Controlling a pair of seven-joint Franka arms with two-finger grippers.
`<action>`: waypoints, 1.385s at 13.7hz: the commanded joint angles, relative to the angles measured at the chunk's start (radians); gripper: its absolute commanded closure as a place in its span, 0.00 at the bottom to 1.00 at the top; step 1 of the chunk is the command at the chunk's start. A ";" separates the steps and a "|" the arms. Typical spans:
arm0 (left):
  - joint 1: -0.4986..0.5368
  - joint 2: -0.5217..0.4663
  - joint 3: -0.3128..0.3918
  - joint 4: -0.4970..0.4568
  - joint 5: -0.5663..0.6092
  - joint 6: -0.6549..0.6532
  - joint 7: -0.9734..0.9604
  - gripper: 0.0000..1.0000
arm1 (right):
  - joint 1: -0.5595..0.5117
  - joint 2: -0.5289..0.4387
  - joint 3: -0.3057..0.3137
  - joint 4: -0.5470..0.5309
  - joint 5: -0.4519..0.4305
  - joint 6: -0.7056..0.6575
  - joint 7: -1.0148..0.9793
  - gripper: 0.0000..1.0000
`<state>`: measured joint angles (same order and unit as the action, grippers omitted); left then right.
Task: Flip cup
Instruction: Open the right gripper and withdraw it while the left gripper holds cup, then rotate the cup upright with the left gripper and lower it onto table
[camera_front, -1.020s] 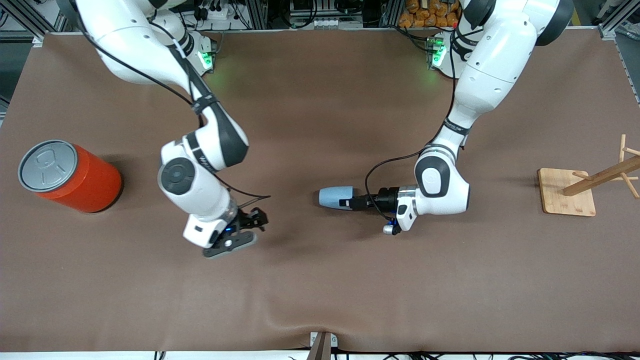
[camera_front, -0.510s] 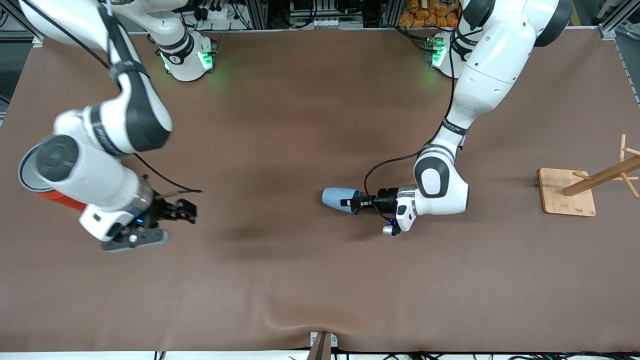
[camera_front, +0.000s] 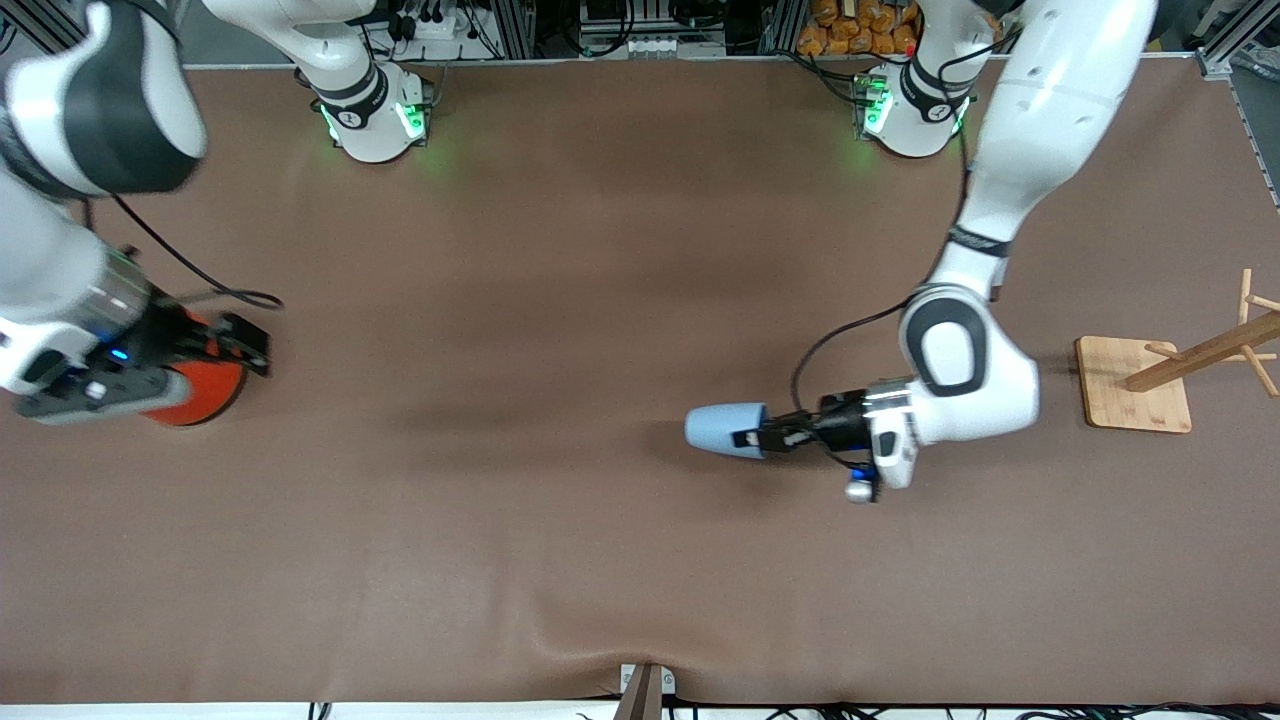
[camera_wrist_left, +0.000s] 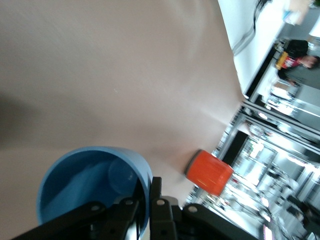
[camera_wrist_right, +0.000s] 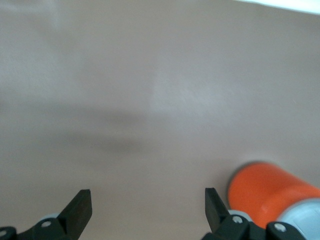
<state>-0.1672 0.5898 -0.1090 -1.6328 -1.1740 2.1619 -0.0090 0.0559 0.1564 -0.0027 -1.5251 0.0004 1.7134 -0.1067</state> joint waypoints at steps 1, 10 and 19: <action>0.089 -0.082 -0.001 -0.036 0.237 -0.040 -0.132 1.00 | -0.025 -0.089 -0.066 -0.049 0.070 -0.072 -0.041 0.00; 0.172 -0.127 0.002 -0.077 1.058 0.005 -0.287 1.00 | -0.102 -0.144 -0.065 0.040 0.056 -0.257 -0.007 0.00; 0.100 -0.094 -0.006 -0.194 1.389 0.185 -0.614 1.00 | -0.096 -0.144 -0.060 0.085 0.009 -0.333 0.042 0.00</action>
<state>-0.0818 0.4966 -0.1155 -1.8008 0.1870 2.2955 -0.5982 -0.0335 0.0166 -0.0719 -1.4585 0.0343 1.3966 -0.0800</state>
